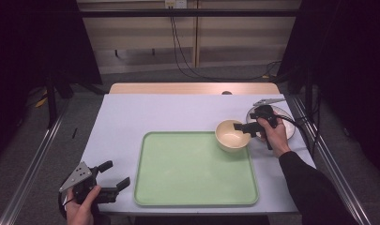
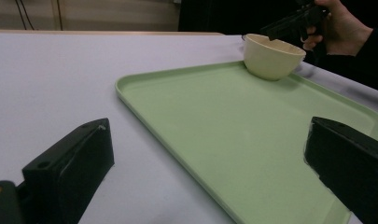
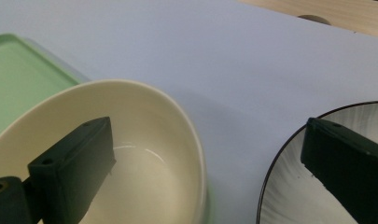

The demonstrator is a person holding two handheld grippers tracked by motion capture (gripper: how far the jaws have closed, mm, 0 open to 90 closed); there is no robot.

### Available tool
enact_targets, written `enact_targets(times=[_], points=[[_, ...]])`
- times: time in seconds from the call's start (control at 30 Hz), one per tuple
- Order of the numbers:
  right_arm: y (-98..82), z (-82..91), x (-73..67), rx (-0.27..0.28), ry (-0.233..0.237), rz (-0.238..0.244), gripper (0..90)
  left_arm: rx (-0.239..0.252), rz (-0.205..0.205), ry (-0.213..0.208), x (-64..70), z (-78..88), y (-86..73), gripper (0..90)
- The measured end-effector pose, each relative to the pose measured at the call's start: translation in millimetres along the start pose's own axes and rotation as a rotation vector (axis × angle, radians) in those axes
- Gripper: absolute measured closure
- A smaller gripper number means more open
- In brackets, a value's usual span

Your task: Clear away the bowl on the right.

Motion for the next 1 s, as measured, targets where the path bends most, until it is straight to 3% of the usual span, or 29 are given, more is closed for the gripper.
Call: enact_targets(times=[0.1,0.17,0.57,0.83,1.0], points=[[-0.7,2.3,-1.0,0.002,-0.007,0.018,2.3,-0.002,-0.004,0.004,-0.7,0.2,0.0,1.5],[-1.7,5.2,-0.7,0.018,-0.043,0.033,2.2,0.0,-0.001,0.0,-0.1,0.0,0.0,1.5],[-2.6,22.2,-3.3,0.077,-0.057,0.05,2.4,0.004,0.002,0.007,-0.6,0.1,0.2,1.5],[-5.2,41.6,-4.2,0.111,-0.05,0.029,2.2,-0.001,-0.005,0.006,-1.1,0.4,0.2,1.5],[-11.6,51.7,-1.4,0.134,-0.043,-0.011,2.8,0.005,0.001,0.008,-0.8,0.2,0.3,1.4]])
Point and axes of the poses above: each handheld gripper's, and its own axes: z roughly backward along the jaws, y roughly out of its top, x roughly to its right, the point moved 4 cm from there along -z, roughly forward along the jaws, and after that the axes turned 5 degrees about x, right-handed, at the moved point
